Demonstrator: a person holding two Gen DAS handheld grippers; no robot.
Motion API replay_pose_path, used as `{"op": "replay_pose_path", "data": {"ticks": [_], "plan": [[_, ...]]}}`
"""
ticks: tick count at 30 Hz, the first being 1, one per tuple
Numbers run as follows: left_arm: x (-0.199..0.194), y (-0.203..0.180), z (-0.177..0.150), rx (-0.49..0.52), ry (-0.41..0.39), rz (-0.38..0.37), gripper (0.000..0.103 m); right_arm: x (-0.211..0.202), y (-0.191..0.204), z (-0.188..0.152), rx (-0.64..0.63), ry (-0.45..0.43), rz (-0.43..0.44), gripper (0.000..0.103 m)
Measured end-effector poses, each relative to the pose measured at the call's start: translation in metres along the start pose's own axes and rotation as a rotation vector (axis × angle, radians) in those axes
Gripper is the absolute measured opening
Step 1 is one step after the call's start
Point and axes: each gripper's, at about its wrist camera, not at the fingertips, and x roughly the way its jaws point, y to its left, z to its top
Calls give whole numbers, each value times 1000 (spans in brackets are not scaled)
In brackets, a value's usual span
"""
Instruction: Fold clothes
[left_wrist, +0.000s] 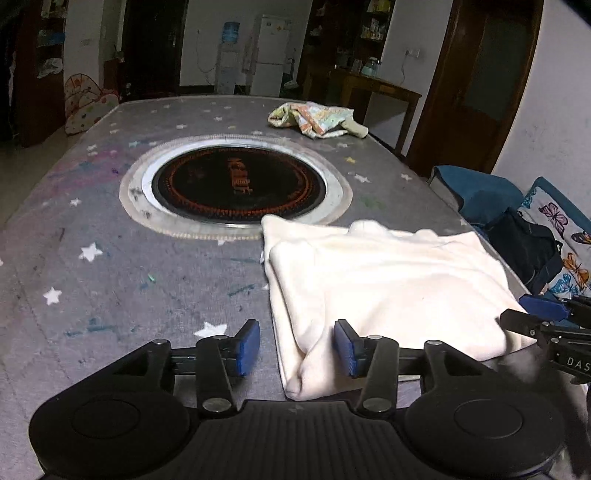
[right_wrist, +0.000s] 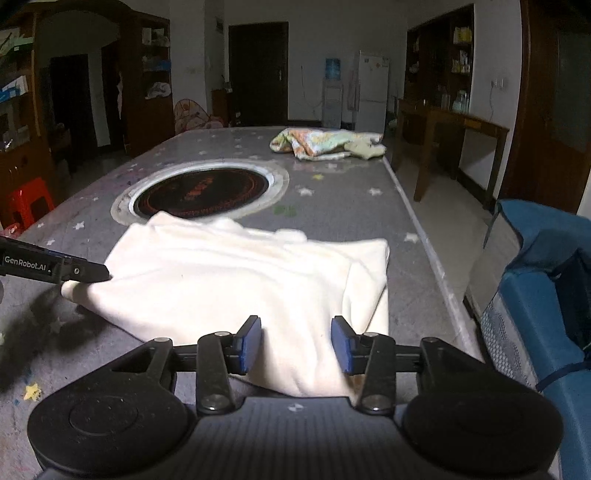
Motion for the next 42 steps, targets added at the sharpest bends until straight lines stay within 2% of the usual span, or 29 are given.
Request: {"op": "replay_pose_path", "data": {"ticks": [4, 9, 16, 24, 29, 33, 42], "plan": [[-7, -12, 8, 26, -30, -8, 48, -4, 8, 10, -10, -35, 37, 44], [-3, -37, 14, 68, -43, -54, 45, 9, 23, 14, -25, -24, 74, 44], [7, -58, 1, 127, -23, -94, 43, 13, 37, -3, -52, 18, 111, 44], [12, -63, -15, 192, -18, -87, 43, 6, 43, -14, -96, 22, 123, 45], [13, -60, -14, 187, -20, -95, 43, -3, 26, -1, -20, 2, 145, 45], [12, -60, -15, 192, -24, -95, 43, -3, 14, 12, -1, -19, 114, 45], [12, -63, -20, 218, -37, -88, 43, 37, 7, 43, -10, 12, 102, 45]]}}
